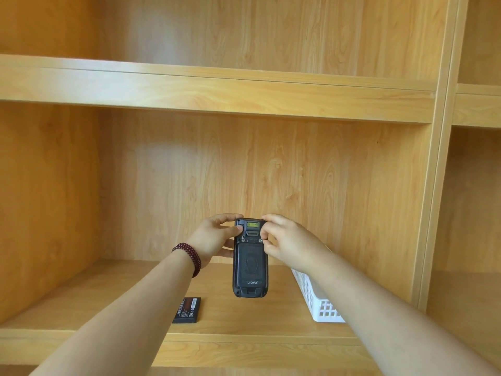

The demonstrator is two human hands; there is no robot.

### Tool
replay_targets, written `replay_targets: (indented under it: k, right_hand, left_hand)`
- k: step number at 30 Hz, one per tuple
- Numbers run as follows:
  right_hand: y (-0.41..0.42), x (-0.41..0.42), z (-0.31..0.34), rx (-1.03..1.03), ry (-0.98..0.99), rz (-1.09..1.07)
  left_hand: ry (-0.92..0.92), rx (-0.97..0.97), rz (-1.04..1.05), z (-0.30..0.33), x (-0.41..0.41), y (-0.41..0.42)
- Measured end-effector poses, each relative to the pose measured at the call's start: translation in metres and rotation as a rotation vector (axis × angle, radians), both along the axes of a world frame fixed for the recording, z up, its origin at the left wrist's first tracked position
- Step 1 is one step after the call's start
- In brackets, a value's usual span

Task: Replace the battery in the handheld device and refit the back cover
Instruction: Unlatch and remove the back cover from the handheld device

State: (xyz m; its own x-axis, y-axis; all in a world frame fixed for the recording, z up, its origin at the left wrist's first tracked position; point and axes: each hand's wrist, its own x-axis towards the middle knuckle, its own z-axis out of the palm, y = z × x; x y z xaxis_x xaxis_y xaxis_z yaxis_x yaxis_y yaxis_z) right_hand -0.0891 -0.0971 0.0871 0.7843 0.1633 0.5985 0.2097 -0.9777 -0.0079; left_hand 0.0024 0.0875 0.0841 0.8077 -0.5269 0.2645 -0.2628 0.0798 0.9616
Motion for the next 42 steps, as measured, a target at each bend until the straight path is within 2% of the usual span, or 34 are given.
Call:
replay_targets:
  k: [4,6,9,15,19,22,27,31,33,38,42]
  right_hand:
    - [-0.004,0.01,-0.007,-0.281,-0.206,0.065]
    - [-0.007,0.016,-0.009,-0.341,-0.276,0.098]
    - [-0.01,0.017,-0.009,-0.399,-0.278,0.105]
    - [-0.013,0.013,0.0,-0.254,-0.338,0.105]
    - [-0.021,0.006,0.0,0.018,-0.099,0.089]
    - [-0.023,0.003,-0.003,0.1,0.004,0.128]
    - [-0.015,-0.001,0.0,-0.003,-0.034,0.054]
    - [-0.012,0.003,-0.008,-0.202,-0.193,0.071]
    - [-0.011,0.006,-0.013,-0.24,-0.278,0.089]
    - [-0.009,0.01,-0.018,-0.247,-0.401,0.095]
    - [-0.007,0.012,-0.023,-0.192,-0.428,0.083]
  left_hand:
    - [-0.001,0.013,0.005,-0.004,0.0,-0.002]
    - [0.003,0.015,0.004,-0.006,0.0,-0.003]
    - [0.007,0.015,0.005,-0.006,0.0,-0.003]
    - [0.015,0.032,-0.027,-0.012,-0.006,-0.007]
    - [0.003,-0.004,0.0,-0.005,-0.006,-0.006]
    - [-0.018,-0.007,0.01,0.0,-0.005,-0.004]
    - [-0.01,-0.015,0.015,-0.002,-0.007,-0.006]
    - [-0.004,-0.014,0.021,-0.005,-0.008,-0.005]
    - [0.004,-0.02,0.016,-0.005,-0.008,-0.004]
    - [-0.002,-0.03,0.014,-0.003,-0.008,-0.003]
    - [-0.011,-0.008,0.019,-0.002,-0.009,-0.004]
